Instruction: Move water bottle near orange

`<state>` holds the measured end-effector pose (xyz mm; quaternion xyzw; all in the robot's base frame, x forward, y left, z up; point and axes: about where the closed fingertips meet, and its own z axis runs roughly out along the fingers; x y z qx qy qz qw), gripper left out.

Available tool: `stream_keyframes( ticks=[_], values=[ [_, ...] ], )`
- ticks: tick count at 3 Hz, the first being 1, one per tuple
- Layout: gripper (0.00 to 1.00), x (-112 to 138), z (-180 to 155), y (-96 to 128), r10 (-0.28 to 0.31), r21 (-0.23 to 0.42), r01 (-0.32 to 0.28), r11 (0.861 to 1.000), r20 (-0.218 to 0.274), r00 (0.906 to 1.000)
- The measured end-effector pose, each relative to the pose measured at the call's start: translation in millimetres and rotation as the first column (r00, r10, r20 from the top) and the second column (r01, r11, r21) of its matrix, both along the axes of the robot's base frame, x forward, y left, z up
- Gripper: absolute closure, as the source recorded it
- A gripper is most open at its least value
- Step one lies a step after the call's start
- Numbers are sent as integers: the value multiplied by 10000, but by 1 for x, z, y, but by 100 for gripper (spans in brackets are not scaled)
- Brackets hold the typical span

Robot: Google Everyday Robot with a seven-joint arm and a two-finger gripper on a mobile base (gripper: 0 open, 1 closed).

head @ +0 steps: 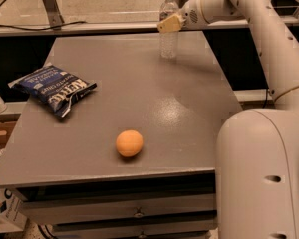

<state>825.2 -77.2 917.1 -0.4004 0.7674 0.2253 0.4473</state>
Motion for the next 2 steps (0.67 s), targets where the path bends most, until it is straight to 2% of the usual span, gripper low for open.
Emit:
stream_keyframes(
  ticks=[2],
  values=[
    [36,0,1,0,4,0,-4,10000,-3,10000]
  ],
)
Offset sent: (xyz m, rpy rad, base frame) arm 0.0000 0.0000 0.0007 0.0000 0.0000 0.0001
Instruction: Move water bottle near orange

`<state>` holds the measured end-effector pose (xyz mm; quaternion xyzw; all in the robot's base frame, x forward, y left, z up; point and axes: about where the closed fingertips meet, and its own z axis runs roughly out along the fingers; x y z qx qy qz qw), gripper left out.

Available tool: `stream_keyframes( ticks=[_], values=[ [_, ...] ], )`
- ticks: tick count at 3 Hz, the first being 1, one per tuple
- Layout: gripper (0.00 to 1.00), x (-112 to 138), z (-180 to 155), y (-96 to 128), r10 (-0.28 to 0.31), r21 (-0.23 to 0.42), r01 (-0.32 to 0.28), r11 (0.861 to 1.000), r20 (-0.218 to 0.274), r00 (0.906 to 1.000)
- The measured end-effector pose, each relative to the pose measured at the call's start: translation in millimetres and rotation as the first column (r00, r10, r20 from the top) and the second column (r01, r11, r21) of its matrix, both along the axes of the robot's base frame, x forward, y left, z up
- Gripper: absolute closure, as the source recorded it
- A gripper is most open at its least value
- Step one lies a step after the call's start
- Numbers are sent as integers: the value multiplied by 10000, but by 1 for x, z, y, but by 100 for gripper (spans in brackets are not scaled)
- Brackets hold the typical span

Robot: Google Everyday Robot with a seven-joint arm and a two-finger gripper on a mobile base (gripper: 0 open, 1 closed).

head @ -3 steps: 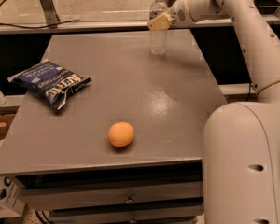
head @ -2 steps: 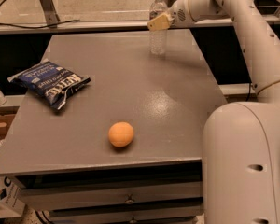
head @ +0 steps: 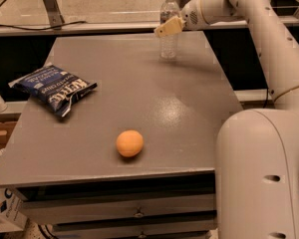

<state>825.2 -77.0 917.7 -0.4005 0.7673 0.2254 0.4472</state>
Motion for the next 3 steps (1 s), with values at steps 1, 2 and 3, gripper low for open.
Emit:
stream_keyframes(
  ticks=[1,2,3],
  values=[
    [13,1,-3,3,44,2,-44,10000,-42,10000],
    [0,-2,9,-4,33,132,-35,9999,200,9998],
    [0,-8,24,-13,-16,310,2,9995,459,9989]
  ],
)
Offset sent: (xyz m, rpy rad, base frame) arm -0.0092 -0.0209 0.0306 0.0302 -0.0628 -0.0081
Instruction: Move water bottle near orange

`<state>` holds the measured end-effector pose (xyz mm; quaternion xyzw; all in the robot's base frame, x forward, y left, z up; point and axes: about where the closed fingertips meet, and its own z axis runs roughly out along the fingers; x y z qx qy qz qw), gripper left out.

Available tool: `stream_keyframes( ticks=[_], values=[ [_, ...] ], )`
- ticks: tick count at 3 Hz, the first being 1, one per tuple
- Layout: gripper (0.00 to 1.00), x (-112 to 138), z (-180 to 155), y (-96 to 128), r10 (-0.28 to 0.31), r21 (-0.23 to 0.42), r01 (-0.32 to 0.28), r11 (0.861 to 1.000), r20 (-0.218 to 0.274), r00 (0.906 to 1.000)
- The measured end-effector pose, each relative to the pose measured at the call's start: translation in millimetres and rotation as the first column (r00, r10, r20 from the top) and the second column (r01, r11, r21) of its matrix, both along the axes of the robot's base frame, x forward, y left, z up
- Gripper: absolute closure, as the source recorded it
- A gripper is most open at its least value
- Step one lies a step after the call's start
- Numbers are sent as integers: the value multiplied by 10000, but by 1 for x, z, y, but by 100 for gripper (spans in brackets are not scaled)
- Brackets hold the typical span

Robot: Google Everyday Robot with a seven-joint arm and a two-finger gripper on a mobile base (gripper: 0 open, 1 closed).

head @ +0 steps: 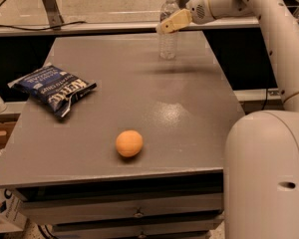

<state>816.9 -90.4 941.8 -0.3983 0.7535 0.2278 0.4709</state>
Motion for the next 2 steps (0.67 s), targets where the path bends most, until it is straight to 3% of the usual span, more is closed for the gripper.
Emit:
stream_keyframes(
  ticks=[2],
  values=[
    [0,-8,1,2,217,113,-217,9997,60,9997]
  ],
)
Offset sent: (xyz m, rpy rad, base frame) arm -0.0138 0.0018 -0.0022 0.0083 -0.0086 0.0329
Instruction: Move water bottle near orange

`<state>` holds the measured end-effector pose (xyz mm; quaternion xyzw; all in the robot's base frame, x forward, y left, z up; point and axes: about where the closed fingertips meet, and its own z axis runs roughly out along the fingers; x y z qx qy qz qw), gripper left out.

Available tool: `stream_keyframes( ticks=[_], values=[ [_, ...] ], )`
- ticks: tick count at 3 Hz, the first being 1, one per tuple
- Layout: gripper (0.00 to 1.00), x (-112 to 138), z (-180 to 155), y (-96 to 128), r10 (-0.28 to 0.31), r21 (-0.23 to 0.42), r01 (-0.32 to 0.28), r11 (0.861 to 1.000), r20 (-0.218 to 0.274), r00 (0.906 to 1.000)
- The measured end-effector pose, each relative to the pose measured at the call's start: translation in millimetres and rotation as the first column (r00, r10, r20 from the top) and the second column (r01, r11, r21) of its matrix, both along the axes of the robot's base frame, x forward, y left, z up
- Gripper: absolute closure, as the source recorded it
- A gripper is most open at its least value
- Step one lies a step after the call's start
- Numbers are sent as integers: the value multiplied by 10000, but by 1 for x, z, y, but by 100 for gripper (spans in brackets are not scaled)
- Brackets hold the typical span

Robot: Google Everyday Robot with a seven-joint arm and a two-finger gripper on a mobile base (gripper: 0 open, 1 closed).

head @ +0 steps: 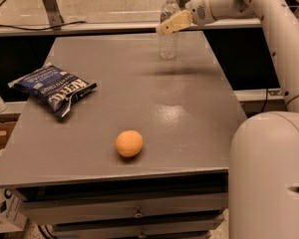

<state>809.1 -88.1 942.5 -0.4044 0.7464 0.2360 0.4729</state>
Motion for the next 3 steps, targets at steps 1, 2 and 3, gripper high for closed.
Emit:
stream_keyframes(
  ticks=[1,2,3],
  values=[
    [15,1,-5,9,207,15,-207,9998,-12,9998],
    [39,4,-2,12,267,143,-269,9995,103,9996],
    [62,5,4,13,248,270,-254,9993,206,9995]
  ],
)
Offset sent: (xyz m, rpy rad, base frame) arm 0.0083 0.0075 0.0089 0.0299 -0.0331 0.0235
